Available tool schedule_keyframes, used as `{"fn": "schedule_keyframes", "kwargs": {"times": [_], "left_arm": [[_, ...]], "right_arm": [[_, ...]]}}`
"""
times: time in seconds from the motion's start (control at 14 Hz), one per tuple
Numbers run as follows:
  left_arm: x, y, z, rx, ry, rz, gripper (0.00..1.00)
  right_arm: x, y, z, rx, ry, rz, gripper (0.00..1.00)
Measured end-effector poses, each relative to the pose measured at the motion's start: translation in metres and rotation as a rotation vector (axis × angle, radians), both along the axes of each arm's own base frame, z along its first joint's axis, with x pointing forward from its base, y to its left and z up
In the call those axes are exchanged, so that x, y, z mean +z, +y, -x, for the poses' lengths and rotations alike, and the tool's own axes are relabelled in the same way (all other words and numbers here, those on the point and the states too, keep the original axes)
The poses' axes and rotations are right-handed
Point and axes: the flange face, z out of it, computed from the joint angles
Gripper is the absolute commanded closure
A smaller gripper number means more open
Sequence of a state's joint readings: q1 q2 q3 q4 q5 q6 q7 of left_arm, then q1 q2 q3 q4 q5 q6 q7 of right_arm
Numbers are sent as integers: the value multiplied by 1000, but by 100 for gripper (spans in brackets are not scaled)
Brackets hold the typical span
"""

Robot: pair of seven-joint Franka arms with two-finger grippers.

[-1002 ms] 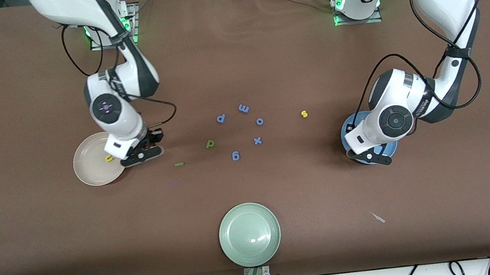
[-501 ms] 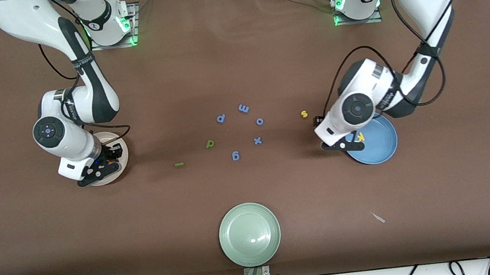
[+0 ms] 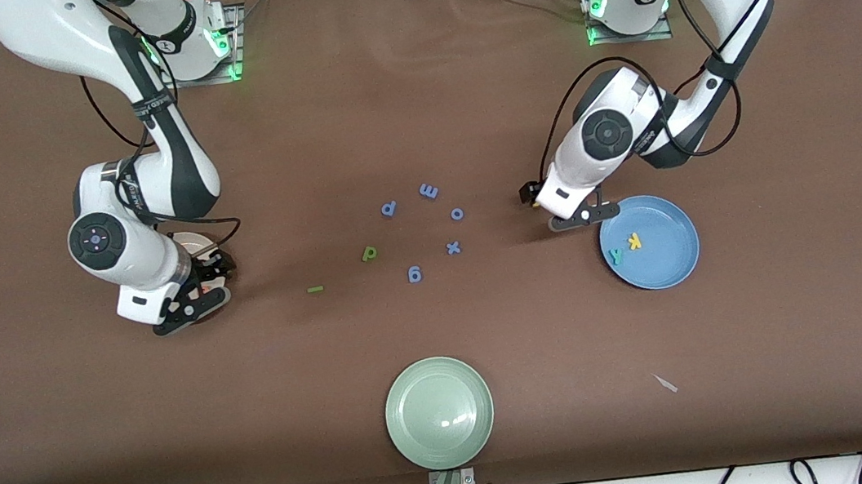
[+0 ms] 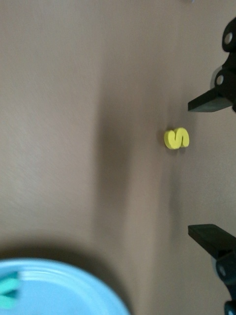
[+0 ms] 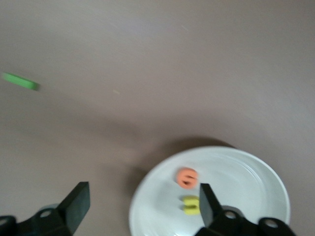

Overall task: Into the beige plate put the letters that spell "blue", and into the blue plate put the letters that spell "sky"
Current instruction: 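Grasp the green bar and the yellow s with both grippers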

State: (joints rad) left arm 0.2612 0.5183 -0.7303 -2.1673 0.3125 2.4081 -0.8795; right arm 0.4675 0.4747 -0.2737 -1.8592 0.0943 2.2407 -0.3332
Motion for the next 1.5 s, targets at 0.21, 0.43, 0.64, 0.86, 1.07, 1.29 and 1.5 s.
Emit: {"fn": "schedule_keyframes", "kwargs": {"times": [0.21, 0.43, 0.64, 0.86, 1.07, 1.29, 1.5], "left_arm": [[-10, -12, 20, 60, -1, -32, 2], [-12, -32, 30, 69, -49, -79, 3], [-16, -46, 30, 46, -79, -91, 0], [-21, -44, 24, 32, -89, -92, 0], [-25, -44, 19, 25, -93, -89, 22], [-33, -43, 18, 23, -85, -90, 68], [-30, -44, 14, 26, -92, -82, 100]], "right_arm": [[-13, 56, 2, 85, 11, -27, 0], [-34, 103, 11, 191, -2, -59, 0], [-50, 118, 13, 360, -26, -71, 0], [-68, 129, 14, 495, -56, -82, 0], [-84, 139, 19, 586, -57, -87, 1], [-87, 144, 21, 630, -54, -87, 24], [-85, 144, 19, 646, -58, -87, 55]]}}
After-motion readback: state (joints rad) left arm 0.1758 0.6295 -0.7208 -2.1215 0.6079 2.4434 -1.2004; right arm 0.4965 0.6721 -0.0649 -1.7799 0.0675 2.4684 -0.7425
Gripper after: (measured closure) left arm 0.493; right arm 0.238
